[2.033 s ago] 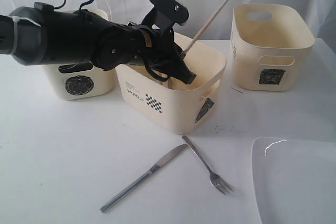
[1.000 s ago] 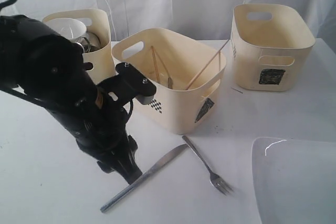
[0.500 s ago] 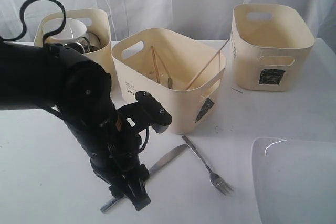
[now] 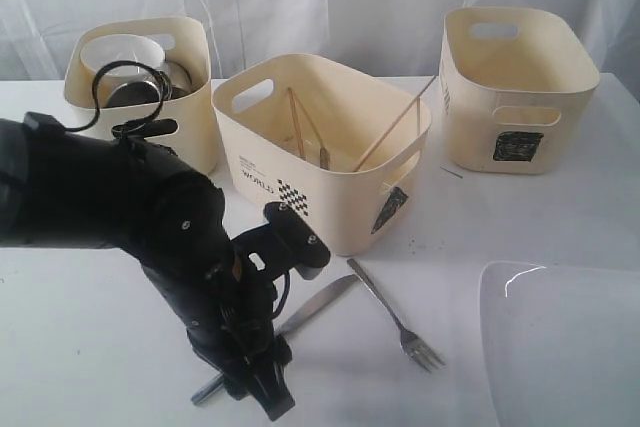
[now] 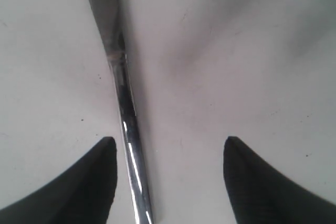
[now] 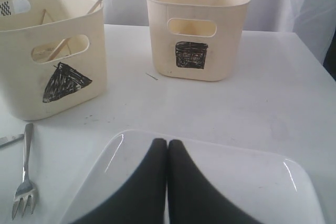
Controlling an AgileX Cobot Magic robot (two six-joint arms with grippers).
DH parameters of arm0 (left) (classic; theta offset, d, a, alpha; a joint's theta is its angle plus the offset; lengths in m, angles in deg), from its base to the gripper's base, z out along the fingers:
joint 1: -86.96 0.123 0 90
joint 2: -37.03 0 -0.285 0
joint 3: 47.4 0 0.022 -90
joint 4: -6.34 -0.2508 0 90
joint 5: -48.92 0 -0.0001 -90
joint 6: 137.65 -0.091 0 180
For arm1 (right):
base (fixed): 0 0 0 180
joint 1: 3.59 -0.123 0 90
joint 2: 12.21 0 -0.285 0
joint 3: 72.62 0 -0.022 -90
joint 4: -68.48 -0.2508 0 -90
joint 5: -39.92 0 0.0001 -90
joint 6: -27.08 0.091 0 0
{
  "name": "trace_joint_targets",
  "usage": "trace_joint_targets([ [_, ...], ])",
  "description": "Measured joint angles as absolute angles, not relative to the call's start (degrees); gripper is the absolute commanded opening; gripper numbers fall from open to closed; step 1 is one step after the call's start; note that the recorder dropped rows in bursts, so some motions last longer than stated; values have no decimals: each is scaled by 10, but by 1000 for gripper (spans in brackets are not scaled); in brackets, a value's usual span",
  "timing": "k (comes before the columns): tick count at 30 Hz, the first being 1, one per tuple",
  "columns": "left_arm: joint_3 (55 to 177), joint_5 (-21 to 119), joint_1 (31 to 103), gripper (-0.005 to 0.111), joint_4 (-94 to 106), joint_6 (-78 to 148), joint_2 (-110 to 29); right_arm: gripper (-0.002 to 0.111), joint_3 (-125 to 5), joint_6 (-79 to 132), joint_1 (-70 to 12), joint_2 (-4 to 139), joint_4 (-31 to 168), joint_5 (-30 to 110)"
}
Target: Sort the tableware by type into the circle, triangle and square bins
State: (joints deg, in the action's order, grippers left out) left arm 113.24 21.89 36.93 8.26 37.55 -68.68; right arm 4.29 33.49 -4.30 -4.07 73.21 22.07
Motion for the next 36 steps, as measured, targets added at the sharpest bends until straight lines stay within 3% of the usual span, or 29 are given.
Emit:
trace_joint_targets([
  [15, 1094, 273, 403, 62, 83, 363, -713, 0, 43, 335, -43, -41, 732, 221],
  [19, 1083, 291, 403, 51, 83, 362, -712, 0, 43, 335, -43, -41, 732, 221],
  [21, 1081, 296, 403, 40, 83, 362, -711, 0, 43, 335, -43, -41, 732, 221],
  [26, 1081, 298, 403, 0, 84, 362, -711, 0, 43, 335, -43, -41, 732, 221],
  [36, 1080, 295, 403, 0, 84, 361, -706, 0, 43, 335, -43, -41, 732, 221],
])
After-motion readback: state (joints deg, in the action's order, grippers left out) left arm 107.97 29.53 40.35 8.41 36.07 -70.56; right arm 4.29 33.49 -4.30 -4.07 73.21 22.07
